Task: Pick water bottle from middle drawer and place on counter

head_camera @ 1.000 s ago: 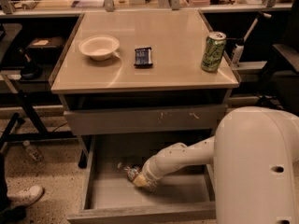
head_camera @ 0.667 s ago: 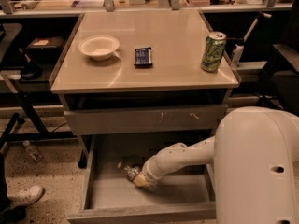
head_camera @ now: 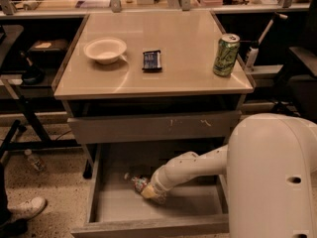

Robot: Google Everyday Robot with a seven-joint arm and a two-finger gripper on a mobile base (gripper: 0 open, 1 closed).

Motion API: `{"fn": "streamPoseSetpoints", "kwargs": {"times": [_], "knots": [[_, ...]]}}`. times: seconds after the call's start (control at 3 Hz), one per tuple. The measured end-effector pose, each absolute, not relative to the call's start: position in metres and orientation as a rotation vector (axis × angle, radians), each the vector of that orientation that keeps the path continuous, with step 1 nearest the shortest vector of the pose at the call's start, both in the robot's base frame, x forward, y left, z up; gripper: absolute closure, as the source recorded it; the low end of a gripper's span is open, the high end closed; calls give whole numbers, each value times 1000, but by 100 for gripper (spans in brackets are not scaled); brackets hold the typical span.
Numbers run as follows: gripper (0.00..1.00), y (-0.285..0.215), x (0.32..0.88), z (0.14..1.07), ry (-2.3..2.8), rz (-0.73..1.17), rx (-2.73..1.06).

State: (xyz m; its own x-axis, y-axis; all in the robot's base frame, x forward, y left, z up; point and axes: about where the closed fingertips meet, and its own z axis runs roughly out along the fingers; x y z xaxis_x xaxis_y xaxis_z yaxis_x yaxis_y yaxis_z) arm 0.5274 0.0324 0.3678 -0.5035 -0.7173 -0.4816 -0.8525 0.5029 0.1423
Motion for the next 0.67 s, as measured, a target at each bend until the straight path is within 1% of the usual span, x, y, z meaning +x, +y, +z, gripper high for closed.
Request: {"fn": "streamPoseSetpoints", "kwargs": {"times": [0.33, 0.67], "knots": [[100, 25, 521, 387, 2425, 544, -1231], [100, 7, 507, 421, 2465, 545, -1151]]}}
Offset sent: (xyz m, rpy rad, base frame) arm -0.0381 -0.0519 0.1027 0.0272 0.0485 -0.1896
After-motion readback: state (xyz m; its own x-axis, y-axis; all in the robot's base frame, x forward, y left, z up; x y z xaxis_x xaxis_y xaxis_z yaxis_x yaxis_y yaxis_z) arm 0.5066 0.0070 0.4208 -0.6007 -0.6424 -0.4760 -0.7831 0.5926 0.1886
